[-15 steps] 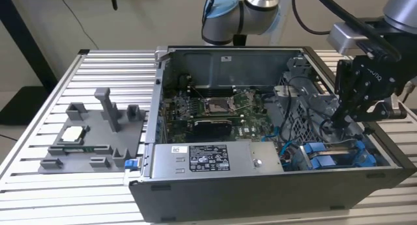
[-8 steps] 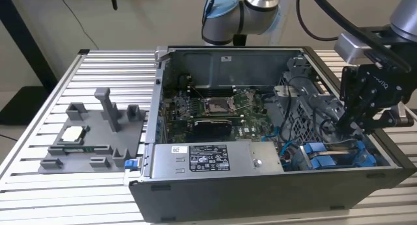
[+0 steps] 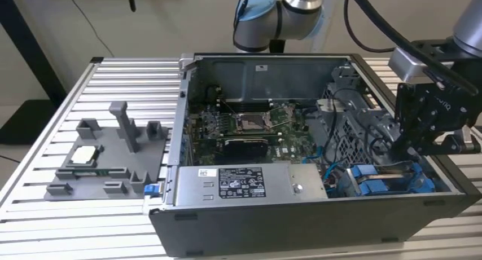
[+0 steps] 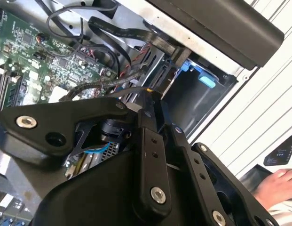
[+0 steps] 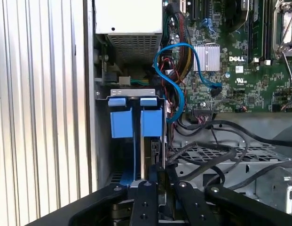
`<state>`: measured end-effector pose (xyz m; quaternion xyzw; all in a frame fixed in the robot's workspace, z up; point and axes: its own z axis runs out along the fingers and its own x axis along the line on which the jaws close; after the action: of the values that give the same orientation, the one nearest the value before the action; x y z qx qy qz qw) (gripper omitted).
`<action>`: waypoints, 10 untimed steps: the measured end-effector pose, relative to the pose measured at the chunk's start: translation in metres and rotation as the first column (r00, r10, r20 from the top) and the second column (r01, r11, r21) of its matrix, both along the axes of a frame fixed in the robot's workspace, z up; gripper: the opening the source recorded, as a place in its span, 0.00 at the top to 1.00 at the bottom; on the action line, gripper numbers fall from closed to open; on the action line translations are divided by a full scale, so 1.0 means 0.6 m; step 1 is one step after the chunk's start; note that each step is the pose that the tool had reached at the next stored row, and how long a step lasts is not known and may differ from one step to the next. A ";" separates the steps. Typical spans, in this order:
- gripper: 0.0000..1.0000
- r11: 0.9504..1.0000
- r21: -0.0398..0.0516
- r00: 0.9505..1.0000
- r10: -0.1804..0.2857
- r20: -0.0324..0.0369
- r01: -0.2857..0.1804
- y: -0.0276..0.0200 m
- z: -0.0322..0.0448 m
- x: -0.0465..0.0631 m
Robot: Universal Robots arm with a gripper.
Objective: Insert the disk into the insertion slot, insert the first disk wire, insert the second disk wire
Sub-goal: 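Insert the first disk wire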
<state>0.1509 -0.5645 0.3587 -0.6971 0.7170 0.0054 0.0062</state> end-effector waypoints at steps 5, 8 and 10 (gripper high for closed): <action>0.81 1.000 0.001 1.000 0.000 0.023 0.000 -0.0002 -0.012 0.000; 0.81 1.000 0.000 1.000 0.000 0.028 0.000 -0.0002 -0.019 0.000; 0.81 1.000 0.000 0.999 0.000 0.035 0.000 -0.0001 -0.023 0.000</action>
<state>0.1507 -0.5646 0.3450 -0.6972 0.7166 -0.0067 0.0189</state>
